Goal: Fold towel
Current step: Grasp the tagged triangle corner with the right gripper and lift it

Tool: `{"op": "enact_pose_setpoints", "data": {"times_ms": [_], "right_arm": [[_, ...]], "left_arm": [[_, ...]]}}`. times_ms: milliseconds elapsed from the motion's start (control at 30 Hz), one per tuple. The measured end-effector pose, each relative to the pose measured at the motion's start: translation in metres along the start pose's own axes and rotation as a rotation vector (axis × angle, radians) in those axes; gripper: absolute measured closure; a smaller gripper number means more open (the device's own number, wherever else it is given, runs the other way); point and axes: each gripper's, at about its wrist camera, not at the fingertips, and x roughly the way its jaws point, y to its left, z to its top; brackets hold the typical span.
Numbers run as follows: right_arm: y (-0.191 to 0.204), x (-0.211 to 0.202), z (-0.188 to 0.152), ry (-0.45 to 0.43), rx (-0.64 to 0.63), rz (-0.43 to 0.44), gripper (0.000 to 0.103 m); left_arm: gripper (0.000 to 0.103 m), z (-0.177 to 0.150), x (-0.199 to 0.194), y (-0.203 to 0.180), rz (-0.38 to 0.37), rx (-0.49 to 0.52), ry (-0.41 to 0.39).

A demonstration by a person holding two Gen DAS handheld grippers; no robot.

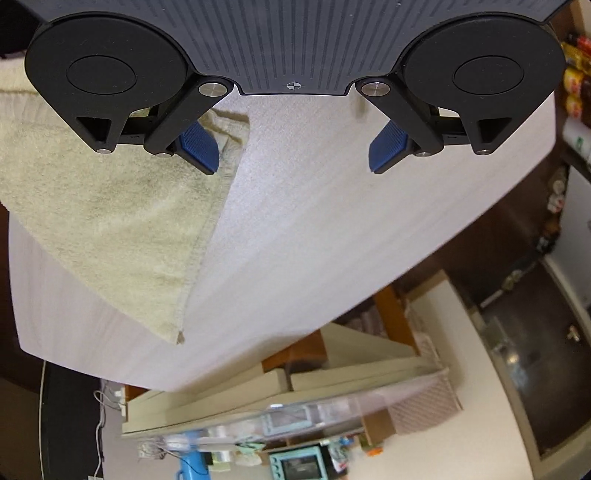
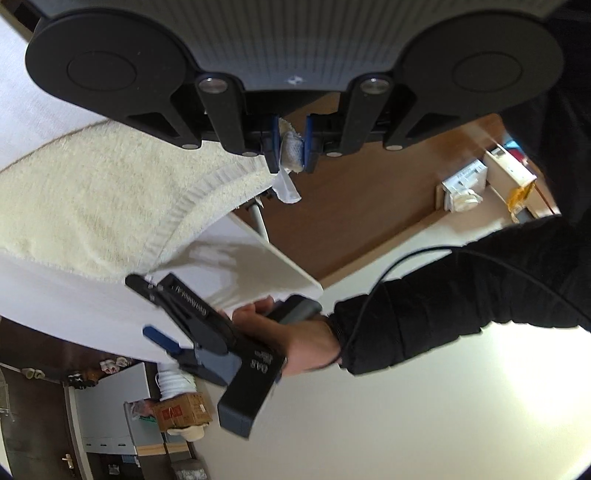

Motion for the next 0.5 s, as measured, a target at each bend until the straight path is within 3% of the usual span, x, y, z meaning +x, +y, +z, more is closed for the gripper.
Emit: {"op": "enact_pose_setpoints", "data": {"times_ms": [167, 267, 500], "right_arm": [[-0.039, -0.047, 0.034, -0.131, 0.074, 0.018, 0.089], [-0.098, -0.073, 0.056, -0.219, 0.169, -0.004, 0.089], [-0.223, -0.081, 0.053, -0.254, 0.442, -0.006, 0.09]], "left_arm": [[0.009, 0.009, 0.007, 0.008, -0.05, 0.019, 0.041], [0.009, 0.011, 0.011, 0.011, -0.065, 0.018, 0.053], [0.009, 0.015, 0.019, 0.02, -0.082, -0.035, 0.071]]}}
